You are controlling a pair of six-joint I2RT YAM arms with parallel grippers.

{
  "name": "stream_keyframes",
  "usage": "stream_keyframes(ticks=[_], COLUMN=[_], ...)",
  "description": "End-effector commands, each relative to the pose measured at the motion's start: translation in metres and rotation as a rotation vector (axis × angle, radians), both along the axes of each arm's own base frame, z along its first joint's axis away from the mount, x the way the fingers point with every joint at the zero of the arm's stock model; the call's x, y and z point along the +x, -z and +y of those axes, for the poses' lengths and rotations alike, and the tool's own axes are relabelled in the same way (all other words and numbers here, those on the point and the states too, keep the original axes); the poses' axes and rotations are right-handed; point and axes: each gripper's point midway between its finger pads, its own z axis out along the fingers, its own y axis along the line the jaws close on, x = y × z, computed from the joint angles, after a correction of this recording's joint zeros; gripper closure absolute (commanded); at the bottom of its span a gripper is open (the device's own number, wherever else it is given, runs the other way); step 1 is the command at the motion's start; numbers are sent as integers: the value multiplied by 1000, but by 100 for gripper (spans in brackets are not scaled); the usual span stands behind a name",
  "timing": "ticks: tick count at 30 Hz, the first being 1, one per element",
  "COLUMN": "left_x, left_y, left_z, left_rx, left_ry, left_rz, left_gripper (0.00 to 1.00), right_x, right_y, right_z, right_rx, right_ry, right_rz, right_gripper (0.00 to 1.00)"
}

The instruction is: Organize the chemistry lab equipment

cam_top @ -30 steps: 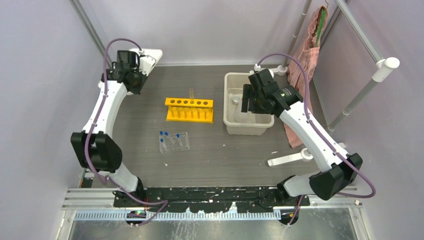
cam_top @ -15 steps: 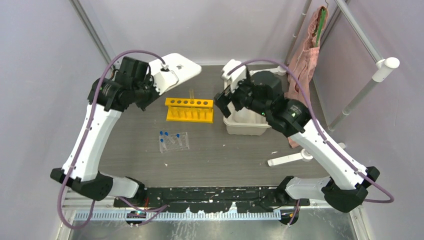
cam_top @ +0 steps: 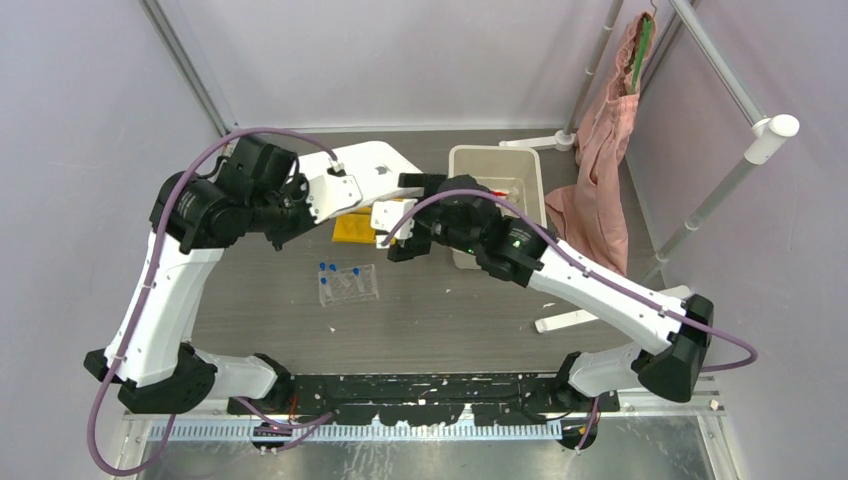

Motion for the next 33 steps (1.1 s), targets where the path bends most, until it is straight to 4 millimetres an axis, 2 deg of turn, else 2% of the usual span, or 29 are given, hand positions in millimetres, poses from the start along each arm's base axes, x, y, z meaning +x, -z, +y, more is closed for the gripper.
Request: stream_keyframes(ticks=[1, 7, 13, 21, 23, 24, 30, 31, 33], left_x=[-9, -18, -26, -30, -31, -31, -29, -28, -26], left_y=[-12, -11, -9, -7, -7, -8, -15, -16, -19], left_z=[-5, -11, -11, -7, -7, -6, -7, -6, -6], left_rx=[-37, -65, -65, -49, -46, -44, -50, -50, -50], left_ry=[48, 93, 131, 151, 159, 165, 190, 191, 195], left_rz=[-41, -20, -7, -11, -18, -24, -78, -87, -108], left_gripper=[100, 100, 100, 100, 100, 100, 100, 100, 100], right_x=[12, 22, 25, 23, 20, 17, 15, 15, 15], right_y=[-29, -20, -18, -26, -27, -21, -19, -22, -29], right_z=[21, 40, 62, 82, 85, 85, 85, 85, 86], right_rx=[-9, -80, -114, -80, -81, -105, -124, -107, -50], right_ry=[-27, -42, -41, -54, -65, -74, -37, -29, -11], right_rz=[-202, -267, -359, -406, -410, -397, -356, -349, -334], right_gripper=[0, 1, 7, 26, 34, 40, 87, 91, 92])
